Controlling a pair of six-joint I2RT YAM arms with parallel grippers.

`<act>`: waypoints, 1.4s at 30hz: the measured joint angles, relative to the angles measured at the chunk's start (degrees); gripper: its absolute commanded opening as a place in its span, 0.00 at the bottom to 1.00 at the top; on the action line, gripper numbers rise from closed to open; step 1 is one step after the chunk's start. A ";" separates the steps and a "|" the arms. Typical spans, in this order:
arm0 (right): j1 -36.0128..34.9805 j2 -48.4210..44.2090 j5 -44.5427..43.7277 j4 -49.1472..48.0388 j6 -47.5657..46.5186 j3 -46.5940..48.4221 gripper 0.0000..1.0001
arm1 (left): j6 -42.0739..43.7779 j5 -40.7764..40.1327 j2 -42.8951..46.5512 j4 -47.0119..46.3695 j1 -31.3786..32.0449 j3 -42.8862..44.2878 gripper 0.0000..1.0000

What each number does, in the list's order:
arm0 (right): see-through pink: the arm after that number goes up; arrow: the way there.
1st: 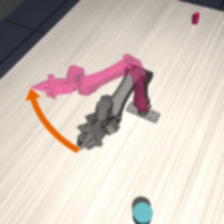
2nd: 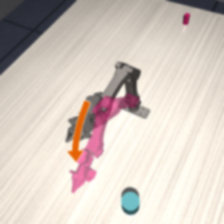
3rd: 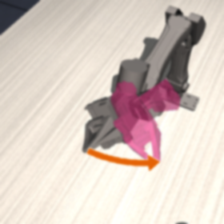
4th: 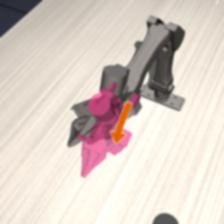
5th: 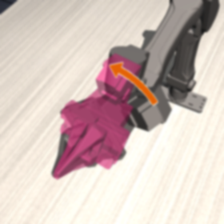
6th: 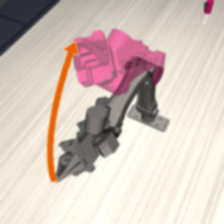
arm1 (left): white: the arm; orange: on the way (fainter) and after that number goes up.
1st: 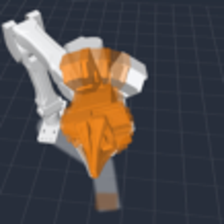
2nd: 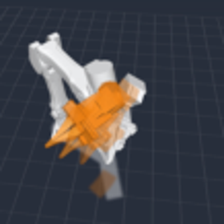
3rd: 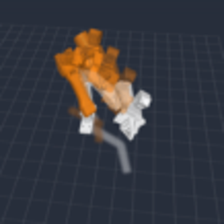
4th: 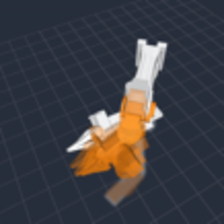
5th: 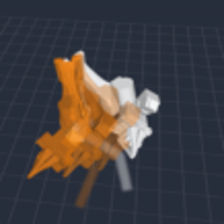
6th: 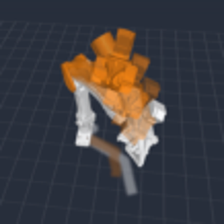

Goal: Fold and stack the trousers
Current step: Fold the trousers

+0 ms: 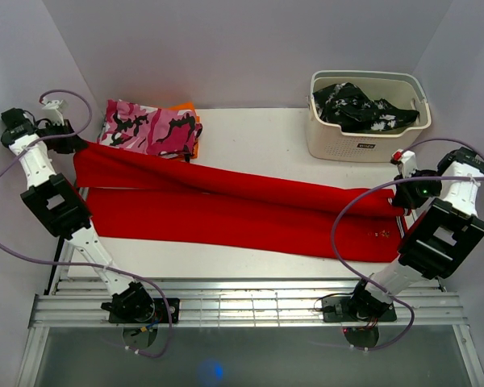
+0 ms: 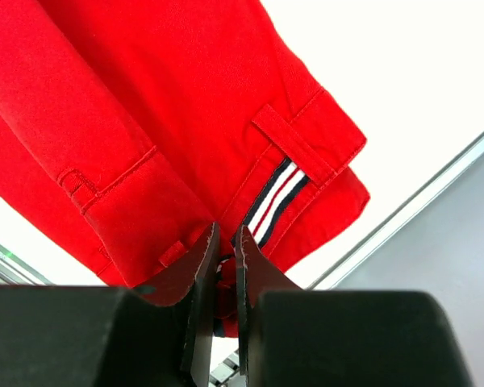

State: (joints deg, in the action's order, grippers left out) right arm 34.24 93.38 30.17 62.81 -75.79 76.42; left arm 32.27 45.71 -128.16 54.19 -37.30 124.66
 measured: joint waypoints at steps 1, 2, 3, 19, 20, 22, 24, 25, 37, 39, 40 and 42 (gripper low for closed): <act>0.07 0.00 0.09 0.13 -0.04 0.24 0.08 | -1.14 0.55 0.00 -1.79 0.33 0.04 0.00; 0.17 0.00 0.26 0.17 -0.07 0.37 0.08 | -2.34 1.36 0.07 -3.56 0.44 0.02 0.00; 0.31 0.00 0.48 0.28 -0.11 0.39 0.08 | -3.39 2.27 0.13 -5.16 0.42 -0.20 0.00; 9.60 -0.35 -1.95 2.93 -13.62 -5.99 0.08 | 20.39 6.69 18.78 -7.96 -12.48 -45.81 0.00; 10.08 -0.50 -2.84 2.95 -15.04 -7.39 0.08 | 22.16 5.97 18.73 -7.32 -13.99 -47.69 0.00; 10.78 -1.42 -4.66 1.75 -17.68 -10.88 0.08 | 26.27 4.11 18.71 -6.29 -15.98 -51.89 0.00; 11.19 -2.32 -6.51 0.92 -19.69 -13.94 0.08 | 29.83 2.60 18.71 -5.66 -17.14 -54.71 0.00; 11.30 -2.69 -7.54 0.52 -20.63 -15.19 0.08 | 31.87 2.54 18.71 -4.85 -17.51 -55.47 0.00; 11.98 -6.62 -12.11 -1.92 -25.49 -18.10 0.90 | 55.30 2.49 27.63 11.56 -20.31 -55.63 0.69; 12.28 -6.75 -12.09 -1.44 -25.79 -17.18 0.98 | 56.30 2.75 32.11 14.32 -20.76 -55.17 0.83; 12.33 -6.75 -11.80 -0.87 -26.01 -16.06 1.00 | 56.13 2.84 34.01 15.43 -20.92 -54.47 0.89; 12.37 -6.75 -10.12 1.11 -25.70 -12.33 0.99 | 53.64 3.43 36.06 17.55 -21.11 -51.71 0.91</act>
State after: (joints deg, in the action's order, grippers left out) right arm 46.61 86.63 20.05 63.92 -101.49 64.10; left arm 85.91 49.15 -92.09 71.75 -58.41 72.95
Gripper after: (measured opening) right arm 0.984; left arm 0.894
